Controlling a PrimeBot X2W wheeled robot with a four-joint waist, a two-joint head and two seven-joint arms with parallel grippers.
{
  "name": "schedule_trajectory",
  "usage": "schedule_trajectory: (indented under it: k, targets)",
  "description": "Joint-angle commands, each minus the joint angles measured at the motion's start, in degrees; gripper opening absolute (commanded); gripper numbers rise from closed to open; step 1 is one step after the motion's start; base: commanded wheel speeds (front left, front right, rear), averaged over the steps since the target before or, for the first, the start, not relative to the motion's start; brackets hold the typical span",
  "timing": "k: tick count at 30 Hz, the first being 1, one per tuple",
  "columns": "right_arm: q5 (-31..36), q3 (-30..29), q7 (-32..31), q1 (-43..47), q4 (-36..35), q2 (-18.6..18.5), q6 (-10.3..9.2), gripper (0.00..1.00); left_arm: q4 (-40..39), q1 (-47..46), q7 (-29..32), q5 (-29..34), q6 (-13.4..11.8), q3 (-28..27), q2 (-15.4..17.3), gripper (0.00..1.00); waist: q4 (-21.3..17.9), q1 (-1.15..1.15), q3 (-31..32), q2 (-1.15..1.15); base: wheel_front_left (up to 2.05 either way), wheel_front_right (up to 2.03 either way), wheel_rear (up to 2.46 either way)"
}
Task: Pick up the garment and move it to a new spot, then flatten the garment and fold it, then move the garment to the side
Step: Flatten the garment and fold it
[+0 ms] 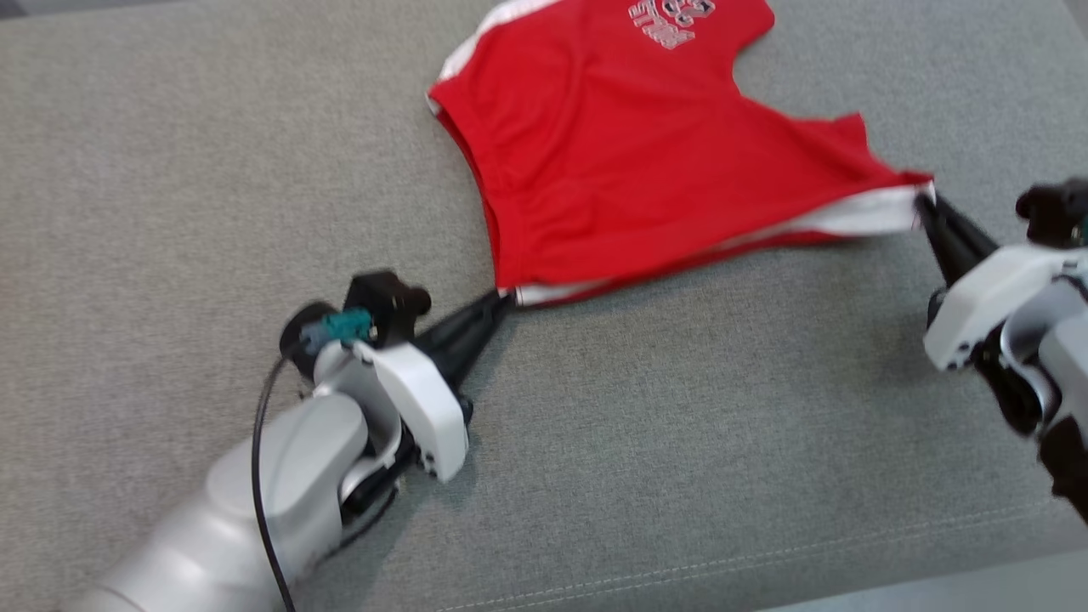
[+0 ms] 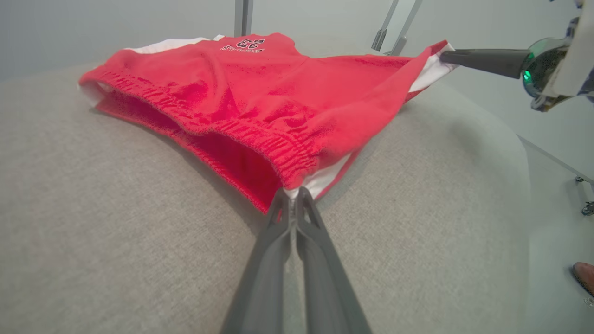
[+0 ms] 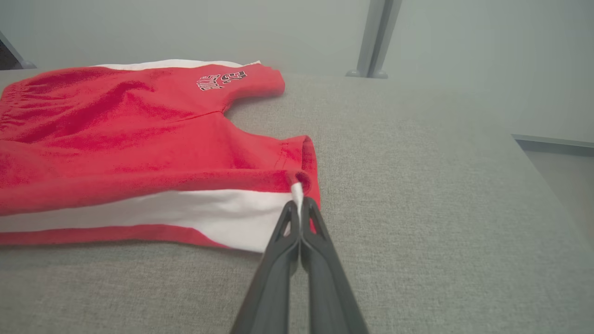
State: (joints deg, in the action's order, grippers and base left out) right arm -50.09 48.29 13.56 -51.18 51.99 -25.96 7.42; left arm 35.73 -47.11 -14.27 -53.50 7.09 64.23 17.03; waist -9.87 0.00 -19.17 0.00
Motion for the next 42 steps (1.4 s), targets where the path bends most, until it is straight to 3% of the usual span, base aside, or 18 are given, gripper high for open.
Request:
schedule_trajectory:
  k: [1,7,13,26,34,36,37,38,39,40,41,42]
  targets:
    - [-1.19,0.52,0.80,3.33,-1.56,-1.40,0.07,0.00,-1.37,0.71,-0.72,0.38,0.39,-1.05,1.23,0.00,1.28,0.00,2.24,0.00,0.00,0.00,0.00]
    - [-6.19,1.86,-0.75,12.48,-5.54,-4.90,0.07,0.00,-2.87,6.84,-0.72,1.42,0.39,1.76,3.07,0.00,2.91,0.00,6.48,0.00,0.00,0.00,0.00]
    - [-7.51,2.05,-1.38,16.54,-7.39,-7.39,0.07,0.00,-2.98,9.04,-0.73,-1.48,0.39,5.95,3.35,0.00,3.37,0.00,8.56,0.00,0.00,0.00,0.00]
    - [-7.75,2.14,-5.28,24.05,-11.46,-8.52,0.07,0.00,0.53,13.25,0.02,-4.71,0.39,8.98,1.66,0.00,3.03,0.00,11.26,0.00,0.00,0.00,0.00]
    - [-5.99,0.51,-6.74,26.38,-10.86,-7.05,0.07,0.01,2.39,15.43,1.67,-4.50,0.39,9.10,0.55,0.01,2.58,0.00,12.21,0.00,0.00,0.00,0.00]
    - [-5.40,-0.06,-6.78,26.57,-10.37,-6.42,0.07,0.24,3.20,16.03,2.11,-4.83,0.39,9.11,0.06,0.11,2.50,0.00,12.49,0.00,0.00,0.00,0.00]
    - [-5.03,-0.31,-6.74,26.64,-10.10,-6.13,0.07,0.36,3.64,16.25,2.14,-5.07,0.39,9.11,-0.15,0.20,2.49,0.00,12.67,0.00,0.00,0.00,0.00]
    - [-4.63,-0.56,-6.61,26.70,-9.86,-5.84,0.07,0.56,3.94,16.50,2.23,-5.26,0.39,9.11,-0.36,0.23,2.47,0.00,12.86,0.00,0.00,0.00,0.00]
    - [-4.24,-0.85,-6.37,26.79,-9.63,-5.56,0.07,0.86,4.17,16.76,2.19,-5.64,0.39,9.11,-0.53,0.31,2.46,0.00,13.16,0.00,0.00,0.00,0.00]
    - [-3.75,-1.20,-6.00,26.86,-9.33,-5.32,0.07,1.00,4.53,16.94,1.93,-6.19,0.39,9.11,-0.61,0.46,2.45,0.00,13.45,0.00,0.00,0.00,0.00]
    - [-3.16,-1.59,-5.62,26.82,-8.96,-5.08,0.07,1.00,5.03,17.09,1.61,-6.73,0.39,9.11,-0.67,0.81,2.40,0.00,13.73,0.00,0.00,0.00,0.00]
    - [-2.50,-1.98,-5.25,26.71,-8.61,-4.82,0.07,1.00,5.53,17.29,1.21,-7.25,0.39,9.10,-0.71,1.00,2.30,0.00,14.07,0.00,0.00,0.00,0.00]
